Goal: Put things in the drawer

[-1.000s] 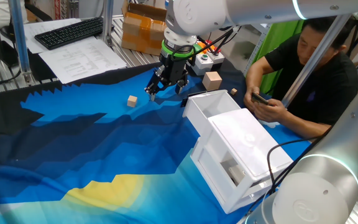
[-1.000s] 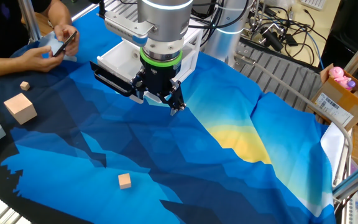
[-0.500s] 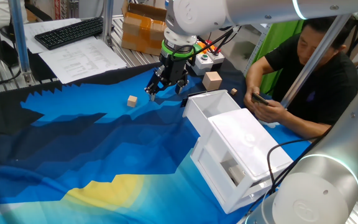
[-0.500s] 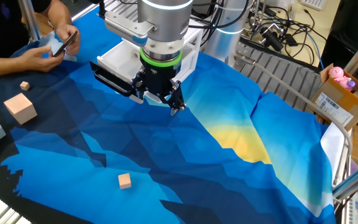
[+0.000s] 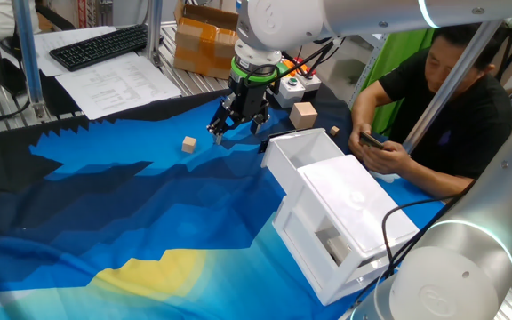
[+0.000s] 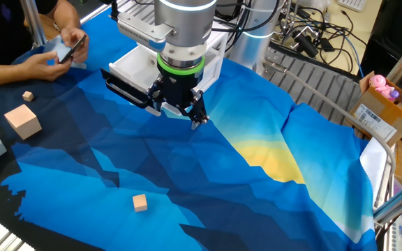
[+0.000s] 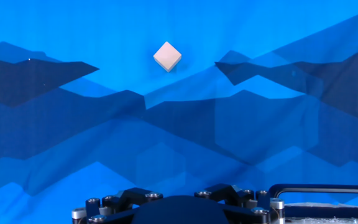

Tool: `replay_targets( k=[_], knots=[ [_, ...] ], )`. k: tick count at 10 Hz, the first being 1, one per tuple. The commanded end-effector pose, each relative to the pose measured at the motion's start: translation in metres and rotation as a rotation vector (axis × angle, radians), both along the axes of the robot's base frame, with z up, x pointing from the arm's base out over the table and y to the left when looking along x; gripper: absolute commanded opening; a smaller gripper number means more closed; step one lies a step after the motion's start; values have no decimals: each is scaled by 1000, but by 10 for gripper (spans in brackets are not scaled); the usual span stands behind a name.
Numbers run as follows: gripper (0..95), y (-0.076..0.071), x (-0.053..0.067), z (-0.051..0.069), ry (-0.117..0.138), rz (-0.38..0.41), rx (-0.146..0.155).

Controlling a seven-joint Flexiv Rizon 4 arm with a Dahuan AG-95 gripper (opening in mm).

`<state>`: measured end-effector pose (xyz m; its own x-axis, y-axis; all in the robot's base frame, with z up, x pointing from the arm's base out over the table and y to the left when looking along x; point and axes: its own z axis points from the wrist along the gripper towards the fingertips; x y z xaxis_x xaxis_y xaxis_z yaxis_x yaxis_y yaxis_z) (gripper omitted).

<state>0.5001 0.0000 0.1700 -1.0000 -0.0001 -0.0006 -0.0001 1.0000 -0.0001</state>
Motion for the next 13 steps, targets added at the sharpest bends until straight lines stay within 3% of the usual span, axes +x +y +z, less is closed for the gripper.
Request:
replay_targets(
  k=[1, 2, 7, 13],
  knots=[
    [950, 0, 0, 0, 1, 0, 0],
    [0, 0, 0, 0, -102, 92, 197],
    [0, 0, -1, -1, -105, 82, 190],
    [0, 1, 0, -1, -107, 42, 132]
  ],
)
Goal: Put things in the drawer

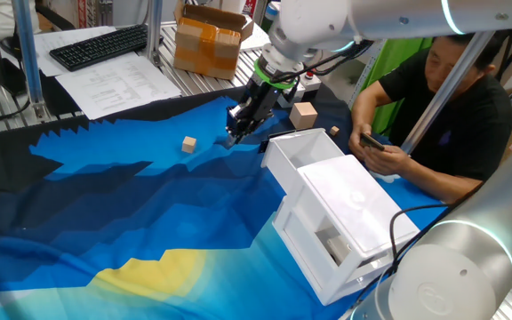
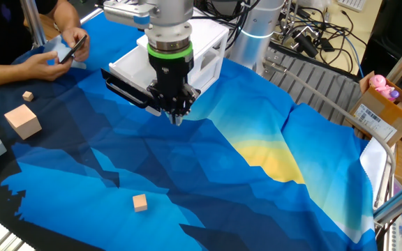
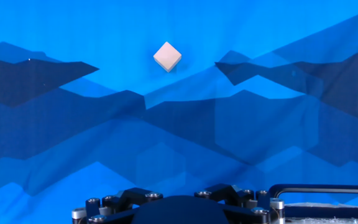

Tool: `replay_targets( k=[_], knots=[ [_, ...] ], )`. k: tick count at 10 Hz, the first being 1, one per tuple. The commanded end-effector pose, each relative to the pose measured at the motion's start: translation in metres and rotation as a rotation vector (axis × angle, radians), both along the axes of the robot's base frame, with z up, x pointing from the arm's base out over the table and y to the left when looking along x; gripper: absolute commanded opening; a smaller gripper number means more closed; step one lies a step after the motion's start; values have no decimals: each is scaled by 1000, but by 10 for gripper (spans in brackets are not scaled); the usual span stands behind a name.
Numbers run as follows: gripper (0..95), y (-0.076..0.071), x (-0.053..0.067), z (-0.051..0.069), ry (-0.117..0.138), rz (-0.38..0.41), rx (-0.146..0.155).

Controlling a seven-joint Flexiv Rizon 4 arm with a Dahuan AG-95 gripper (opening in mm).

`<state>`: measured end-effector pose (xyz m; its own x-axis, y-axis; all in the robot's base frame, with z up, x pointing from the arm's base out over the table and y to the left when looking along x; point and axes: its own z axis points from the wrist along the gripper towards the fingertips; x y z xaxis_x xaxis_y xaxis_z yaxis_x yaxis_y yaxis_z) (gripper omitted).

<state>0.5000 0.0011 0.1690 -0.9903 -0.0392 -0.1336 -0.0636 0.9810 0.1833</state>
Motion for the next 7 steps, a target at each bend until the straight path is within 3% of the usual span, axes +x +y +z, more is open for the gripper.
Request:
replay_targets(
  k=[1, 2, 3, 4, 5, 6, 7],
  knots=[
    [0, 0, 1, 0, 20, -15, -88],
    [190, -1, 5, -2, 20, -25, -105],
    [190, -3, 12, -5, 20, -40, -111],
    [190, -5, 24, -10, 6, -47, -146],
    [190, -6, 30, -14, 3, -56, -154],
    [380, -10, 43, -21, 3, -74, -146],
    [380, -15, 63, -30, 3, -84, -153]
  ],
)
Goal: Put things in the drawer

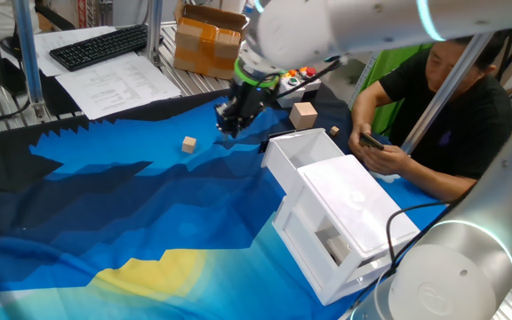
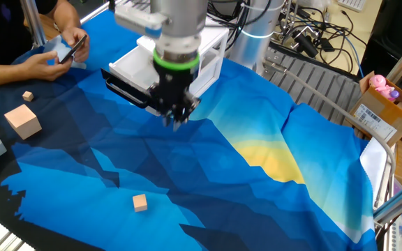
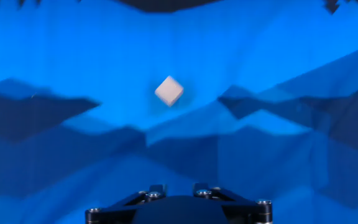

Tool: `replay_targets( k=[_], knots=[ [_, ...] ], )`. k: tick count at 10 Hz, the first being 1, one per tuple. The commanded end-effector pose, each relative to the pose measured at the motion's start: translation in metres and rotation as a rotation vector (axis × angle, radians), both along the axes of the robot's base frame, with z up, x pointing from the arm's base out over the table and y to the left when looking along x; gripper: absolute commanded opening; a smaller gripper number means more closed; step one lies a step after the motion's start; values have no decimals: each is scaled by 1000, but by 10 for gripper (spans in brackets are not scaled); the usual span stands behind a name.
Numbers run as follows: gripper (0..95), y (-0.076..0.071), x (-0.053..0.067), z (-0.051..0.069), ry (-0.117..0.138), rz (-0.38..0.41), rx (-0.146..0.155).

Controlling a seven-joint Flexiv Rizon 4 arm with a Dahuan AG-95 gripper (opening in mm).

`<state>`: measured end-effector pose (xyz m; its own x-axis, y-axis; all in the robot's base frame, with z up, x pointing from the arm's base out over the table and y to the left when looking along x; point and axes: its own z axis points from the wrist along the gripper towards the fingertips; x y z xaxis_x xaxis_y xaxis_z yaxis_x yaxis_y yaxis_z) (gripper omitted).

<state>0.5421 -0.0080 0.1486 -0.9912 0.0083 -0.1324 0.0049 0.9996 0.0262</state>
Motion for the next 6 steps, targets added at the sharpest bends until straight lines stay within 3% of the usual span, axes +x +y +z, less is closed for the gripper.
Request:
replay_targets(
  k=[1, 5, 6],
  knots=[
    [380, -6, 36, -16, 4, -34, 8],
    [380, 12, 82, -41, 9, -93, 2],
    [380, 13, 88, -45, 9, -99, -8]
  ],
)
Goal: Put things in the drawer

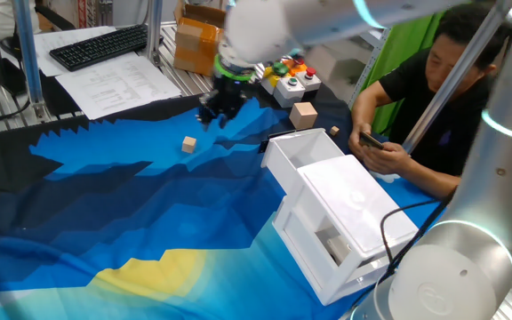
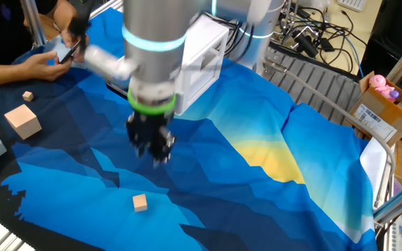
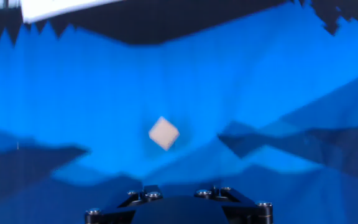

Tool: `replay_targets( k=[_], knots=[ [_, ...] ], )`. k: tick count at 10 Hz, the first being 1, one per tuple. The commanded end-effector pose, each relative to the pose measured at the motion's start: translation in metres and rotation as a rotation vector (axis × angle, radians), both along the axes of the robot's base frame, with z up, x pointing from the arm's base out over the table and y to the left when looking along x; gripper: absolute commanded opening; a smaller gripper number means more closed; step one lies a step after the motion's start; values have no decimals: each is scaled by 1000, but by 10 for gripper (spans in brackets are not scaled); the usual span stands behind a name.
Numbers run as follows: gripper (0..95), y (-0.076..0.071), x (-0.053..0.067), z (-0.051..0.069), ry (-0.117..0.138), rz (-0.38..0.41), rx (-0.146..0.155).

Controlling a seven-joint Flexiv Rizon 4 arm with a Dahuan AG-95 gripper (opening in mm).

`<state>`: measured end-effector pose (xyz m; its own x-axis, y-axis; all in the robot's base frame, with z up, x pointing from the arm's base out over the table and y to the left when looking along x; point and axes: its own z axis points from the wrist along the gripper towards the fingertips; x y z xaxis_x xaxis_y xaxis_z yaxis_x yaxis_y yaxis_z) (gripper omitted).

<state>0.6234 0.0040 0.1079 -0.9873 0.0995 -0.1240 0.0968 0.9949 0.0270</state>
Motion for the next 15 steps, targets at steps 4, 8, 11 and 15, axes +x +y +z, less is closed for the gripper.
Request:
replay_targets(
  k=[4, 8, 11, 15],
  knots=[
    [380, 4, 37, -40, 2, -31, -26],
    [380, -1, 50, -70, -4, -24, -82],
    [380, -2, 48, -76, 0, -25, -81],
    [380, -1, 42, -78, 9, -59, -60]
  ],
)
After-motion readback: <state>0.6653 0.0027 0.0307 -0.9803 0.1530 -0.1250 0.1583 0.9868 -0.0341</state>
